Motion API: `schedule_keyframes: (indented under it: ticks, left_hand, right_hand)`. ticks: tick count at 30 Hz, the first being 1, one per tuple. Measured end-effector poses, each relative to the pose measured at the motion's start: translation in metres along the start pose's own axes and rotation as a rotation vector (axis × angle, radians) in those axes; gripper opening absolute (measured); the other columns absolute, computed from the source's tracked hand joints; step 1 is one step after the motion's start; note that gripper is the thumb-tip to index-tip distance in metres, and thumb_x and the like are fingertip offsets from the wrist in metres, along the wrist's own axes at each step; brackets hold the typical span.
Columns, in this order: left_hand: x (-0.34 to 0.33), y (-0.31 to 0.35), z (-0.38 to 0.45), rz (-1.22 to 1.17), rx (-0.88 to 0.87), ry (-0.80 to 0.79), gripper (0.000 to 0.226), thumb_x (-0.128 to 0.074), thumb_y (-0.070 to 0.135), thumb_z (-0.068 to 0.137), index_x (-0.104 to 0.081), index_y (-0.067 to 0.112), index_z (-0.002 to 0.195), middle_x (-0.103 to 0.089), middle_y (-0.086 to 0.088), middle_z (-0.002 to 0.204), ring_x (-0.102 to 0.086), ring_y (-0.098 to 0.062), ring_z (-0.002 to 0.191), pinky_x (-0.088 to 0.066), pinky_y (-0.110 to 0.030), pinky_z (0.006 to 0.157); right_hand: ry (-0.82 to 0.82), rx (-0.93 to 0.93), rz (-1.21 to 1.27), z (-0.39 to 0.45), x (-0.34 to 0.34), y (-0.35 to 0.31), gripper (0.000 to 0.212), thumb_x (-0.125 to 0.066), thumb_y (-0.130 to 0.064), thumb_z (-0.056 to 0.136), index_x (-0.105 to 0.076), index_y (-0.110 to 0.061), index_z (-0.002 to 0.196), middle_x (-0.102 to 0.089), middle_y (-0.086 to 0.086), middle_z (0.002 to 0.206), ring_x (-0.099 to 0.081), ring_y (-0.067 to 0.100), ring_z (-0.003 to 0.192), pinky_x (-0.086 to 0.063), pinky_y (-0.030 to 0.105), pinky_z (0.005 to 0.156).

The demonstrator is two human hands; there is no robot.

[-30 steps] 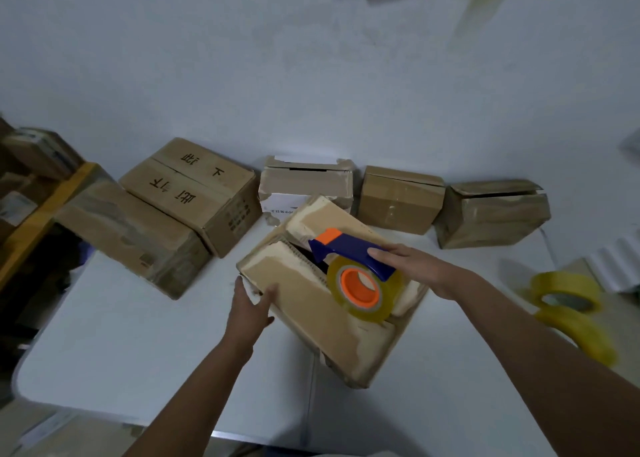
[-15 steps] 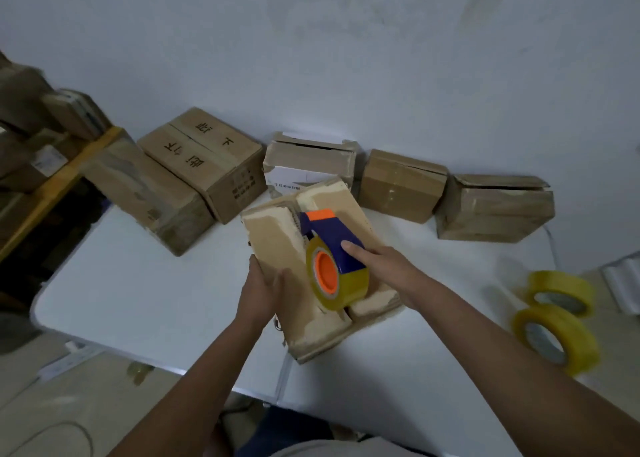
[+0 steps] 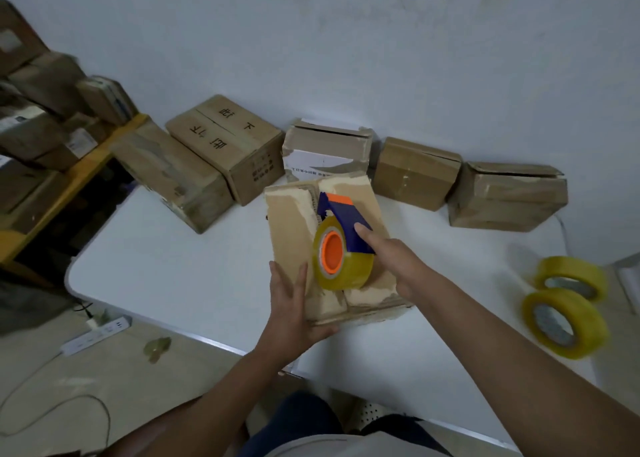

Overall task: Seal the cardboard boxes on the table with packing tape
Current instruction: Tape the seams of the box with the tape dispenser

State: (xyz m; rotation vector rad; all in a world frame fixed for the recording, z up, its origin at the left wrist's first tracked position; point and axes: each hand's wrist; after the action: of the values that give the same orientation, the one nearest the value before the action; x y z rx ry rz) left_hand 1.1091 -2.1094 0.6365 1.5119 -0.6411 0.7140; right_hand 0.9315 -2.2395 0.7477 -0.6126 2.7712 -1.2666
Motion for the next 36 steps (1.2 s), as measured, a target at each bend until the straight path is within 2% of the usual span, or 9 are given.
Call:
schedule_keyframes:
  ticks: [3,5,7,10,15,22,26,30,36]
  left_hand:
    - [0.004,-0.014,0.012,0.065,-0.021,-0.027,0.122,-0.054,0.087,0.068,0.011,0.031,0.155,0.026,-0.031,0.155,0.016,-0.046,0.148,-0.020,-0.059,0.118]
    - [0.007,-0.014,0.014,0.052,-0.016,-0.031,0.123,-0.065,0.078,0.069,0.012,0.033,0.153,0.029,-0.028,0.155,0.017,-0.044,0.148,-0.020,-0.058,0.119]
    - [0.006,-0.014,0.013,0.047,-0.033,-0.014,0.115,-0.060,0.077,0.072,0.009,0.033,0.153,0.029,-0.026,0.156,0.017,-0.043,0.148,-0.020,-0.056,0.118]
    - [0.008,-0.013,0.013,0.041,-0.013,-0.020,0.111,-0.038,0.091,0.071,0.005,0.031,0.153,0.027,-0.024,0.157,0.010,-0.042,0.150,-0.025,-0.049,0.115]
    - [0.011,-0.014,0.013,0.067,-0.012,-0.038,0.111,-0.055,0.074,0.076,0.012,0.030,0.153,0.033,-0.017,0.157,0.004,-0.038,0.151,-0.032,-0.048,0.114]
    - [0.008,-0.010,0.017,0.043,-0.041,-0.032,0.113,-0.066,0.064,0.080,0.020,0.036,0.148,0.036,-0.014,0.156,0.001,-0.037,0.152,-0.037,-0.046,0.111]
    - [0.011,-0.007,0.029,0.037,-0.054,-0.064,0.111,-0.070,0.057,0.081,0.020,0.040,0.144,0.037,-0.017,0.154,0.004,-0.037,0.151,-0.031,-0.048,0.116]
    - [0.011,-0.007,0.033,0.036,-0.025,-0.106,0.118,-0.073,0.049,0.082,0.019,0.024,0.153,0.038,-0.018,0.153,0.005,-0.036,0.151,-0.024,-0.048,0.121]
    - [0.012,-0.004,0.036,0.021,0.011,-0.126,0.116,-0.074,0.049,0.082,0.007,0.014,0.157,0.037,-0.018,0.155,0.005,-0.035,0.151,-0.020,-0.045,0.122]
  right_hand:
    - [0.067,0.022,-0.006,-0.005,-0.019,0.001,0.067,-0.062,-0.078,0.071,-0.069,-0.024,0.109,-0.065,-0.005,0.114,-0.054,0.014,0.108,-0.037,0.033,0.096]
    - [0.118,0.019,-0.029,-0.002,-0.027,0.004,0.089,-0.061,-0.095,0.045,-0.071,-0.029,0.104,-0.064,-0.003,0.120,-0.048,0.021,0.125,-0.038,0.042,0.108]
    - [0.168,0.040,-0.069,0.012,-0.024,0.014,0.094,-0.055,-0.099,0.040,-0.072,-0.029,0.099,-0.067,-0.002,0.117,-0.052,0.024,0.121,-0.041,0.045,0.106]
    - [0.253,0.100,-0.115,0.000,-0.030,0.003,0.087,-0.054,-0.096,0.050,-0.073,-0.024,0.096,-0.070,0.000,0.108,-0.064,0.022,0.104,-0.049,0.045,0.097]
    - [0.129,0.118,0.077,-0.005,-0.052,-0.014,0.039,-0.058,-0.058,0.089,-0.067,-0.022,0.102,-0.074,0.001,0.103,-0.068,0.022,0.100,-0.049,0.042,0.100]
    - [0.314,0.181,-0.029,-0.005,-0.026,-0.056,0.053,-0.059,-0.063,0.085,-0.067,-0.017,0.108,-0.071,0.007,0.104,-0.067,0.026,0.097,-0.052,0.044,0.095]
    - [0.270,0.157,-0.136,-0.007,-0.012,-0.053,0.047,-0.059,-0.057,0.089,-0.066,-0.015,0.109,-0.069,0.003,0.103,-0.063,0.017,0.093,-0.048,0.034,0.083]
    - [0.177,0.115,-0.127,-0.006,-0.002,-0.022,0.050,-0.059,-0.059,0.088,-0.063,-0.020,0.120,-0.068,-0.001,0.115,-0.062,0.016,0.107,-0.045,0.033,0.095]
    - [0.058,0.023,-0.072,-0.014,0.010,-0.024,0.050,-0.049,-0.058,0.094,-0.051,-0.027,0.133,-0.066,-0.010,0.107,-0.058,-0.001,0.087,-0.036,0.019,0.066]
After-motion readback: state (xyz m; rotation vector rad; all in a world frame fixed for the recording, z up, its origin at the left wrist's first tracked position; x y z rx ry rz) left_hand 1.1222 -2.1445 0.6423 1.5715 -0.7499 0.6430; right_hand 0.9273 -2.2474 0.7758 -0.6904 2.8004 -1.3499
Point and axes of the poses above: each hand's wrist, its own z-axis towards the middle knuckle, its own x-axis out of the back of the hand, y = z × x
